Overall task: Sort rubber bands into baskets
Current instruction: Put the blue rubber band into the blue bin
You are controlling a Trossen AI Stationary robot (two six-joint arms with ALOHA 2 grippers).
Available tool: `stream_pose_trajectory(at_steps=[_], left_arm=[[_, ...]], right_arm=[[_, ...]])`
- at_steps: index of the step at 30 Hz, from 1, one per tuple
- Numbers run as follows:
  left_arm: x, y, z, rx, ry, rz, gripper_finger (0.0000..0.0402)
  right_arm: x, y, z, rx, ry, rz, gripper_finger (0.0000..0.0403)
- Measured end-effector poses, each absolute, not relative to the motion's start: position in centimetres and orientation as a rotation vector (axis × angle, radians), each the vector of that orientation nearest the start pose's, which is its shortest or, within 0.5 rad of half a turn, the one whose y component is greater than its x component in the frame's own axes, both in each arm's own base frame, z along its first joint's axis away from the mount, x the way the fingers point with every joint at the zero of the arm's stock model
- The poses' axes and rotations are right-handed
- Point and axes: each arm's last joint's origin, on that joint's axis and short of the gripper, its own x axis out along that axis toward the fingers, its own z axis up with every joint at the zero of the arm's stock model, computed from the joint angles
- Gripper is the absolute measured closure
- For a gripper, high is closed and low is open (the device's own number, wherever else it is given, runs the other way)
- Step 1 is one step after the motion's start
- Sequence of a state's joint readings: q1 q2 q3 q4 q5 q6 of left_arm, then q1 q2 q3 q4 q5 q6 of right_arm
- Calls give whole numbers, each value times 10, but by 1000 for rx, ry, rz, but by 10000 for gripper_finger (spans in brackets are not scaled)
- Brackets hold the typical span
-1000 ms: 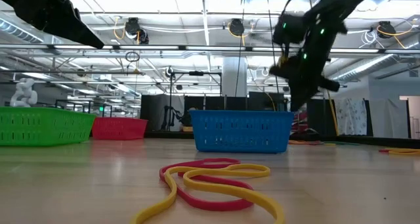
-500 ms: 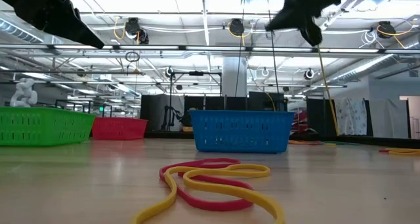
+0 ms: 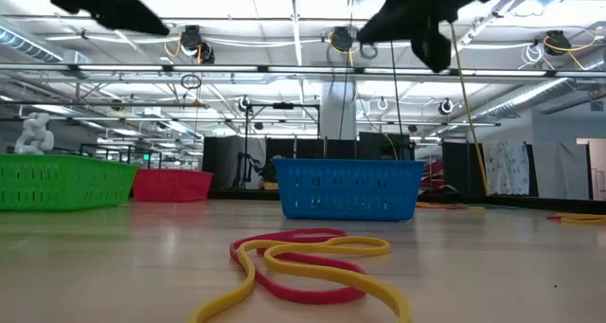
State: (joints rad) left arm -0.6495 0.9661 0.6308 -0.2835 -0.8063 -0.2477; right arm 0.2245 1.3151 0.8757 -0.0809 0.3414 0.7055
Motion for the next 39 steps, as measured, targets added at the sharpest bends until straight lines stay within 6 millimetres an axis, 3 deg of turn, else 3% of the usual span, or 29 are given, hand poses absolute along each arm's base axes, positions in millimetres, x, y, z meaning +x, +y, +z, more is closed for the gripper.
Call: stream_pose_trajectory(at_steps=[7, 13, 20, 27, 31, 39], left_arm=[[189, -120, 242, 330, 383, -8, 210], [200, -104, 239, 355, 364, 80, 210], [180, -56, 204, 270, 253, 201, 210], [145, -36, 223, 86, 29, 114, 210], [129, -32, 233, -29, -36, 58, 210], [122, -32, 232, -78, -17, -6, 210]], right_arm=[[296, 59, 225, 533, 539, -357, 402], [305, 58, 203, 531, 601, -396, 402], [314, 64, 203, 522, 617, -388, 402], [332, 64, 208, 499, 610, -386, 402], [338, 66, 201, 455, 702, -416, 402], [345, 65, 202, 346, 867, -463, 385]])
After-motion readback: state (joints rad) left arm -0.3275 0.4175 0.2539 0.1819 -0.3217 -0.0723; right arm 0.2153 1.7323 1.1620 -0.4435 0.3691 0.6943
